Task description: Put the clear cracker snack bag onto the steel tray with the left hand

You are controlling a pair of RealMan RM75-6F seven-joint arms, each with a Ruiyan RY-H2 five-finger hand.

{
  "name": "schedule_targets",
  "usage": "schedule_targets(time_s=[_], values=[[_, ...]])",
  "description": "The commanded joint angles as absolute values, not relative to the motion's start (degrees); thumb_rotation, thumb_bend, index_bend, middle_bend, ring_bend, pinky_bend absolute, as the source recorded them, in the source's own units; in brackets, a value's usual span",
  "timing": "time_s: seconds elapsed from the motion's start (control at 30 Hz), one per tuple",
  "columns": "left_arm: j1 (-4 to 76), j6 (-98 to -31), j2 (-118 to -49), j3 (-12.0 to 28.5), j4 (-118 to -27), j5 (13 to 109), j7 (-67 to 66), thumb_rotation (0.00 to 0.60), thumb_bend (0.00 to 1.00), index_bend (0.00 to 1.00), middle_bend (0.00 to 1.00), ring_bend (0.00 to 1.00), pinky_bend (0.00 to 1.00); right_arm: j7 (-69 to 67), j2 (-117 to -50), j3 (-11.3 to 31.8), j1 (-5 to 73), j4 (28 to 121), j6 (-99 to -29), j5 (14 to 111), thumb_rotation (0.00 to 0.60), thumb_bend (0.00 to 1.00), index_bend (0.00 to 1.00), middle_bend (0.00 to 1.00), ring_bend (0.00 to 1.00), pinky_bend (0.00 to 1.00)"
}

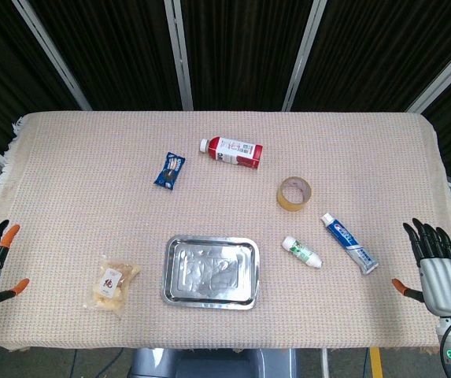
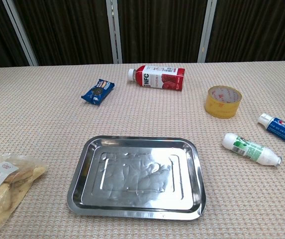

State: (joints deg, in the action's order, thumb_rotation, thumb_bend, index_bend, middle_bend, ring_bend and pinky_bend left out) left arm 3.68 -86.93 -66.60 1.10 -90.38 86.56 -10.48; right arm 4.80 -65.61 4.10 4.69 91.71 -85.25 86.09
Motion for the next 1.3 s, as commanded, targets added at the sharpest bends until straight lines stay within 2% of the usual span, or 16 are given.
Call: schedule_targets(time_s=[0.03, 1.03, 1.3], values=[[3.78, -86.96, -66.80, 1.19, -90.22, 86.71, -10.53, 0.585, 0.14, 0.08, 0.00, 0.00, 0.00, 4.85, -65.47, 4.01, 4.65, 91.88, -85.07, 85.93, 0.600, 0.00, 0.00, 0.00, 0.00, 0.00], [5.42, -86.51, -67.35, 0.60, -90.57, 90.81, -9.74, 0.587, 0.11, 0.09, 0.00, 0.00, 0.00, 3.21, -65.40, 3.57, 3.70, 91.27, -85.93, 86.01, 0.600, 0.00, 0.00, 0.00, 0.00, 0.00], [9.79, -78.98, -66.86, -2.39, -93.13, 95.57, -9.33, 0.585, 0.09, 0.09, 0.00, 0.00, 0.00, 3.07, -65.25, 3.43, 3.47, 91.34, -86.20, 86.25, 0.600, 0.00, 0.00, 0.00, 0.00, 0.00]])
